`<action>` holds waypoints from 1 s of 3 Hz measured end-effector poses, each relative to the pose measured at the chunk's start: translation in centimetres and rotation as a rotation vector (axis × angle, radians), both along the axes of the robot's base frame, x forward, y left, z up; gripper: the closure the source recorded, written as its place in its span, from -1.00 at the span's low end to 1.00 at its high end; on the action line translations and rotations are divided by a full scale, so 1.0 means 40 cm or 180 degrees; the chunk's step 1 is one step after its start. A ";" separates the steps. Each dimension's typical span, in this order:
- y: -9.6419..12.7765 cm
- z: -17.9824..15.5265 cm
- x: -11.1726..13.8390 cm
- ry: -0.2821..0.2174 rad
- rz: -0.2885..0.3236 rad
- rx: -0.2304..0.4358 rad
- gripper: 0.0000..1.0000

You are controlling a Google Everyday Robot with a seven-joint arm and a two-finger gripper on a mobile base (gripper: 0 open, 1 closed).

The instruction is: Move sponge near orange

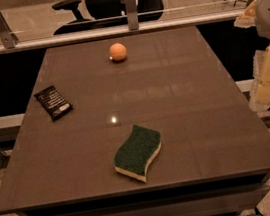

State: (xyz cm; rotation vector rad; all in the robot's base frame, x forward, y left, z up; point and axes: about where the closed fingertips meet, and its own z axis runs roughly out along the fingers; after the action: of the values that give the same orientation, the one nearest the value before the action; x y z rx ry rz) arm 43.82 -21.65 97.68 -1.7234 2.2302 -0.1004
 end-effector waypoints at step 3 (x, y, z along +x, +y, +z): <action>0.072 0.106 -0.056 -0.0349 0.0785 -0.0397 -1.00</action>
Offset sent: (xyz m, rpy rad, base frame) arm -0.0120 0.0295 0.0531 -0.1747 -0.0970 0.2712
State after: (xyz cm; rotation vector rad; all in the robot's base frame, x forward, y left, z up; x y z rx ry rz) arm 41.59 -18.78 101.90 -1.9929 1.9541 -0.2748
